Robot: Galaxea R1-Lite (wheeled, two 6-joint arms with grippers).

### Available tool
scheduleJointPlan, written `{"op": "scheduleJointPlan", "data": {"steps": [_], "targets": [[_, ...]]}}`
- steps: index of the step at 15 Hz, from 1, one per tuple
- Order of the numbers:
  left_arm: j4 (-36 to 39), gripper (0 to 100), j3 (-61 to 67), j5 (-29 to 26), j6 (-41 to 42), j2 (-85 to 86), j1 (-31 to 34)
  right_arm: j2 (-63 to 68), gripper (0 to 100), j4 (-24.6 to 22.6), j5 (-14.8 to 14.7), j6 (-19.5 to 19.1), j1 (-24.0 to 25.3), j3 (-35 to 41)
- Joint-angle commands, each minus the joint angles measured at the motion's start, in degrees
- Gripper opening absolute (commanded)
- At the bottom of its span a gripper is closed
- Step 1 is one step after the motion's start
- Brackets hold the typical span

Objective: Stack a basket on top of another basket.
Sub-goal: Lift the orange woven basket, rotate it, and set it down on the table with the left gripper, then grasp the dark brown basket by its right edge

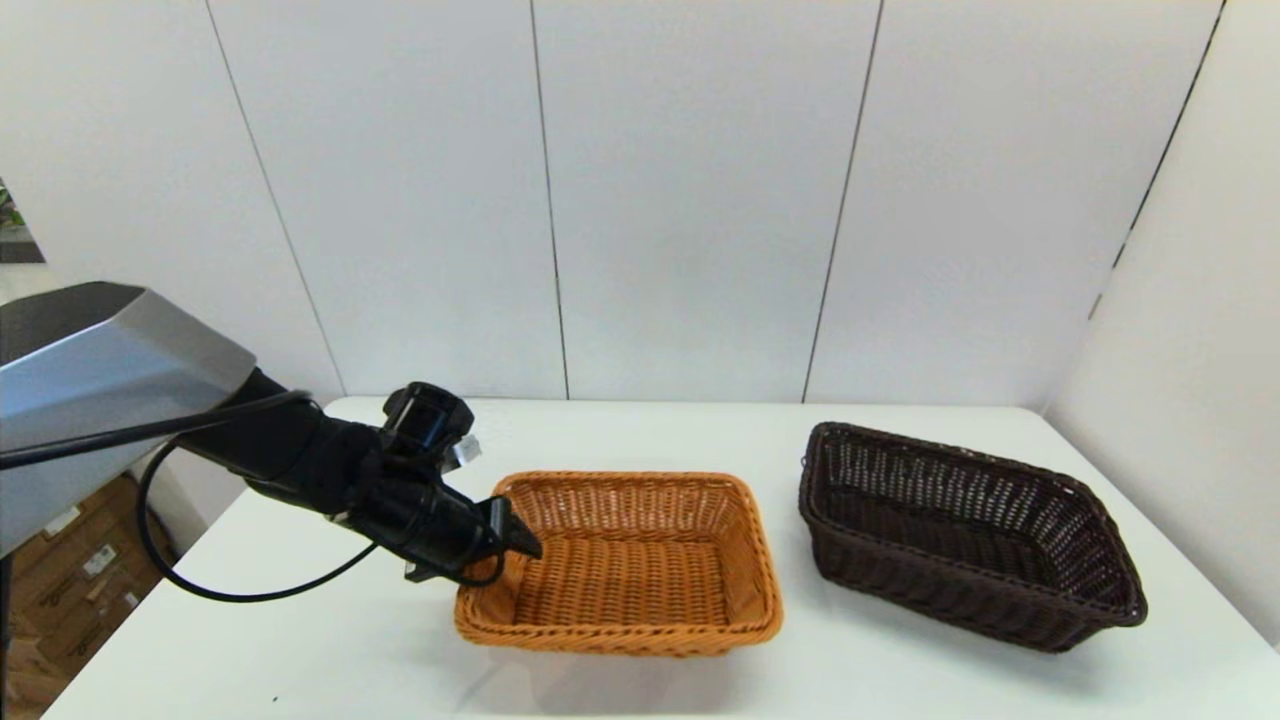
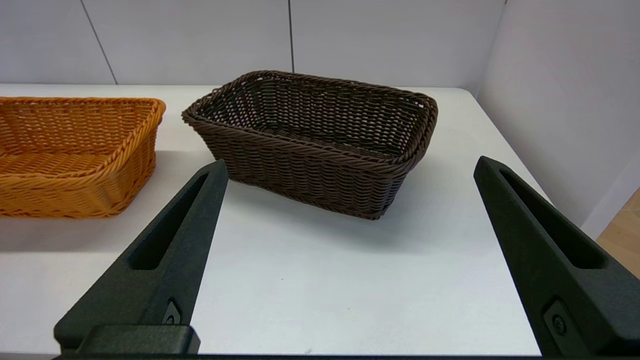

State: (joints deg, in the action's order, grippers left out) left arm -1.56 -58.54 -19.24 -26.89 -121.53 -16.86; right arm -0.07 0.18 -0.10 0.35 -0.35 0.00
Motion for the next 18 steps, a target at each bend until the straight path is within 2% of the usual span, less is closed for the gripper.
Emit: {"op": "scheduleJointPlan", "data": {"steps": [1,6,13,18], "targets": [[0.86,100,-0.17,-0.36,-0.18,4.72,1.22,0.07,100,-0.01,0.01,0.00,0.00,0.00],[-1.25,100,1.50,-0.27,0.44,24.76,1.13,0.07,100,-0.01,0.01,0.00,0.00,0.00],[-7.14,100,18.99,1.48,16.52,53.59,1.04,0.07,100,-0.01,0.01,0.00,0.00,0.00],[-14.61,100,24.44,5.53,18.28,63.43,1.04,0.07,100,-0.01,0.01,0.00,0.00,0.00]]}}
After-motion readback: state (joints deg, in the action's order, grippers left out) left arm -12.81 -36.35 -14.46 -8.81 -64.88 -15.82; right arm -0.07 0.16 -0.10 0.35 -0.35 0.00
